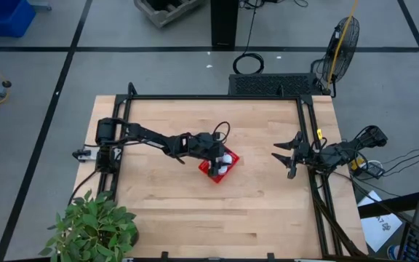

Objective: Pick and place pill bottles into a basket
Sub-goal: Put the white medicine bottle into the red bin, then return to Home Position

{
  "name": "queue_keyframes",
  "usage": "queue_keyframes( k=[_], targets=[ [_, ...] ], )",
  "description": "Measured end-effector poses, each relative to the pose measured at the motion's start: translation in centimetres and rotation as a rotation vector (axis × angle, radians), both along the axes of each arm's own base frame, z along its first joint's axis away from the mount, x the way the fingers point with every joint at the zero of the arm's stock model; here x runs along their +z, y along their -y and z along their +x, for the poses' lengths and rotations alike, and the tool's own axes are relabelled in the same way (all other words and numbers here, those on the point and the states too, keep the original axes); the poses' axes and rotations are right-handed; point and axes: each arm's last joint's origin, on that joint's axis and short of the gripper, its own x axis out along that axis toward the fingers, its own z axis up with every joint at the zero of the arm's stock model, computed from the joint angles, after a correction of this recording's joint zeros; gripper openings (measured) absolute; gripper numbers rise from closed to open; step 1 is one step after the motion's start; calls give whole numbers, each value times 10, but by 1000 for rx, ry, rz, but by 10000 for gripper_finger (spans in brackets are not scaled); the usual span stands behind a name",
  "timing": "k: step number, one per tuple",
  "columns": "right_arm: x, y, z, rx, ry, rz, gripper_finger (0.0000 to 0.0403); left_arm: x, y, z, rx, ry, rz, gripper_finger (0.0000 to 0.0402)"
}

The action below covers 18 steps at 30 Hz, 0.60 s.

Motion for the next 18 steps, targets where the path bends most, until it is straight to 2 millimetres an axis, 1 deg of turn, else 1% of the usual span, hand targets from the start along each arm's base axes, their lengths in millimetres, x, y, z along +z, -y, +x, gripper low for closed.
queue_keyframes(
  k=[5, 9, 14, 16, 18],
  targets=[
    [0, 0, 0, 0, 0, 0, 177, 0, 0, 0, 12, 4, 0, 272],
    [0, 0, 0, 0, 0, 0, 177, 6, -1, 1, 18, 50, 6, 269],
    [0, 0, 0, 0, 0, 0, 176, 33, -4, -6, 35, 88, 22, 238],
    [0, 0, 0, 0, 0, 0, 177, 46, -8, -12, 50, 81, 23, 216],
    [0, 0, 0, 0, 0, 0, 178, 59, -11, -20, 33, 60, 15, 185]
  ],
)
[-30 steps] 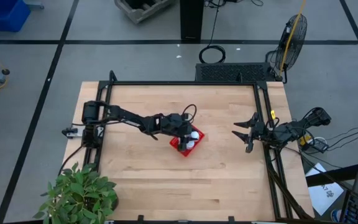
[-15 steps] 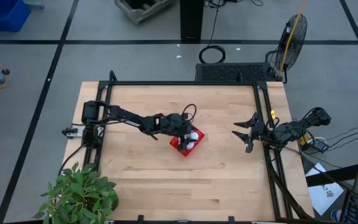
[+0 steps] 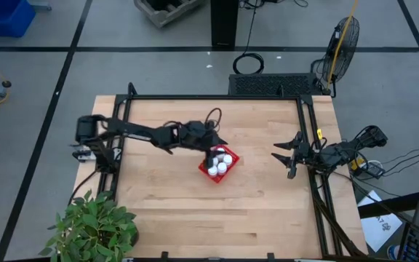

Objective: Pick and place pill bottles into a basket
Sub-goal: Return to Home Position

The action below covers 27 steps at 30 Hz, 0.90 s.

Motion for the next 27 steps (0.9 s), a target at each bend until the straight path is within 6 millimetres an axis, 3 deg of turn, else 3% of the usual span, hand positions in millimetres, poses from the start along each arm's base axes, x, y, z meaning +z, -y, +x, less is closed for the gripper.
queue_keyframes(
  k=[3, 6, 8, 13, 19, 27],
  targets=[
    [0, 0, 0, 0, 0, 0, 176, 13, -2, -15, -6, -49, 1, 118],
    [0, 0, 0, 0, 0, 0, 174, 14, -1, -31, 1, -94, -7, 42],
    [0, 0, 0, 0, 1, 0, 175, 13, 1, -41, -6, -98, -31, 12],
    [0, 0, 0, 0, 0, 0, 178, -1, 12, -79, -62, -110, -83, 22],
    [0, 0, 0, 0, 0, 0, 174, -22, 25, -133, -65, -39, -102, 5],
    [0, 0, 0, 0, 0, 0, 177, -38, 29, -199, -62, 75, -86, 21]
  ],
)
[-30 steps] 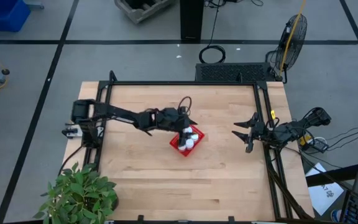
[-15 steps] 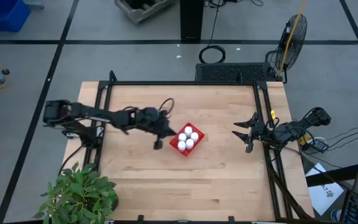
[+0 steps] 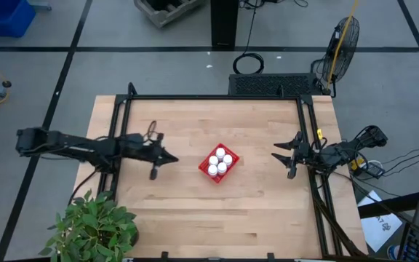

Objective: Pick and place pill bottles into a basket
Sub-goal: Return to Home Position

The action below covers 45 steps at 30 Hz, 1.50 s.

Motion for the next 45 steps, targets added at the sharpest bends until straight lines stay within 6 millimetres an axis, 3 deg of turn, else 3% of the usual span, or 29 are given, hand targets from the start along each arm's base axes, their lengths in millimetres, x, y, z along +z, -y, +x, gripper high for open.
queue_keyframes(
  k=[5, 10, 18, 30, 40, 45],
  targets=[
    [0, 0, 0, 0, 0, 0, 174, -11, 0, -30, 15, 71, -15, 5],
    [0, 0, 0, 0, 0, 0, 177, -16, -2, -47, 65, 153, -73, 24],
    [0, 0, 0, 0, 0, 0, 174, -12, -3, -58, 141, 203, -109, 5],
    [0, 0, 0, 0, 0, 0, 174, 1, 0, -75, 137, 333, -154, 8],
    [0, 0, 0, 0, 0, 0, 177, 13, 2, -89, 135, 294, -140, 5],
    [0, 0, 0, 0, 0, 0, 173, 12, 1, -89, 141, 277, -135, 28]
  ],
)
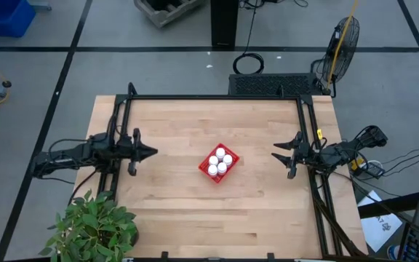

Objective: Pick and place pill bottles into a basket
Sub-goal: Return to Home Position

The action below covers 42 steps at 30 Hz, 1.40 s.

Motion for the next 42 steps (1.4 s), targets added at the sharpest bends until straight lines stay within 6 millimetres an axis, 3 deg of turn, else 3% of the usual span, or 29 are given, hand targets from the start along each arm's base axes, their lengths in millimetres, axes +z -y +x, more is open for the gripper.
queue_keyframes(
  k=[16, 29, 33, 38, 42],
  targets=[
    [0, 0, 0, 0, 0, 0, 176, -8, -1, 0, 40, -75, 1, 5],
    [0, 0, 0, 0, 0, 0, 174, -8, -1, 0, 36, -76, 52, 64],
    [0, 0, 0, -5, 1, -2, 177, -3, -2, 1, 45, -18, 62, 72],
    [3, 5, -2, -171, 18, -46, 174, 0, -1, 1, 21, 10, 43, 73],
    [4, 5, -2, -181, 57, 40, 172, -2, 1, 1, -45, -11, 64, 68]
  ],
)
